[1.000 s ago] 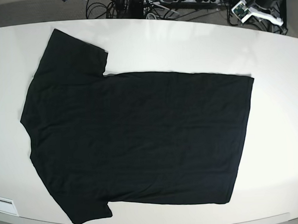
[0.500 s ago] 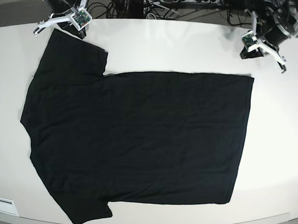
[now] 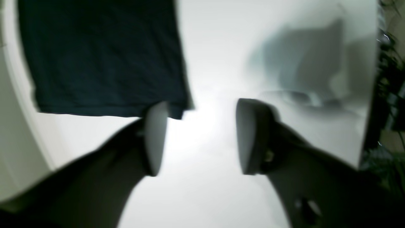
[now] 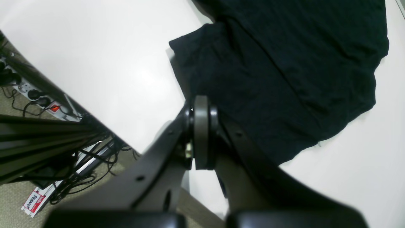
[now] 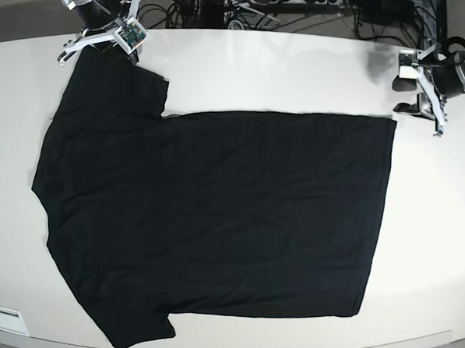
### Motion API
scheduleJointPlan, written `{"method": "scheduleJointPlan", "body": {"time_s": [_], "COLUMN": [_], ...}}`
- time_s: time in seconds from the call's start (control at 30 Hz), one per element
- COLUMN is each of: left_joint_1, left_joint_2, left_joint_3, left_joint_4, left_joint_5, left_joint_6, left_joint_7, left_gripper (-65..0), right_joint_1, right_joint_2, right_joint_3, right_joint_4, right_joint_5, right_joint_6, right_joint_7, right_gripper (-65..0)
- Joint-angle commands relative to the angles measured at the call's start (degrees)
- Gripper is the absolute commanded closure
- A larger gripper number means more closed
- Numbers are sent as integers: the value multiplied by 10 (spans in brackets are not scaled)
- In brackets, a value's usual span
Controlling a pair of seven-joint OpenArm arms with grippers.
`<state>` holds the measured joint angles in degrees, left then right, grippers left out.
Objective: Fold the T-shirt properly
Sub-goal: 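Reach both grippers to the shirt's collar-edge corners and grasp them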
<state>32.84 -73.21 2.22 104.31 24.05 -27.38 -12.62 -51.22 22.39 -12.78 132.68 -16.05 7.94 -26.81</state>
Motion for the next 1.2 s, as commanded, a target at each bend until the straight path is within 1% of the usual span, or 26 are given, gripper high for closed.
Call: {"method": "scheduleJointPlan", "body": {"time_s": [0.0,0.07,0.13,0.27,0.4,0.57,0.8,0.97,1.1,1.13,1.17], "left_joint_1": [-16,-40,-65,-117,-176,-259,-360,-404,-419,-422,-423], "left_joint_2": [-19,-30,-33,-31,-23,-3,44,73,85,87,86], "left_joint_3": [10,47,84,163,245,339,437,480,489,489,489], "left_joint_4": [-2,-15,-31,-62,-73,-94,-142,-157,-158,-158,-158], "left_joint_5": [-3,2,31,41,77,76,74,74,74,74,74], "left_joint_6": [5,6,8,46,74,75,74,61,59,59,59], "left_joint_7": [-7,-7,-7,-7,-7,-5,-5,-5,-4,-2,-2], "left_gripper": [-377,-377,-376,-376,-376,-376,-376,-375,-375,-359,-303], "right_joint_1": [-5,-5,-5,-5,-5,-5,-5,-5,-5,-5,-5], "right_joint_2": [3,3,3,3,3,3,3,3,3,3,3], "right_joint_3": [1,1,1,1,1,1,1,1,1,1,1], "right_joint_4": [10,10,10,10,10,10,10,10,10,10,10], "right_joint_5": [-3,-3,-3,-3,-2,-2,-2,-3,-3,-3,-3], "right_joint_6": [-4,-4,-4,-5,-4,-5,-4,-4,-4,-5,-7], "right_joint_7": [10,10,9,8,8,9,6,6,6,7,7], "right_gripper": [0,0,0,0,0,0,0,0,0,0,0]}}
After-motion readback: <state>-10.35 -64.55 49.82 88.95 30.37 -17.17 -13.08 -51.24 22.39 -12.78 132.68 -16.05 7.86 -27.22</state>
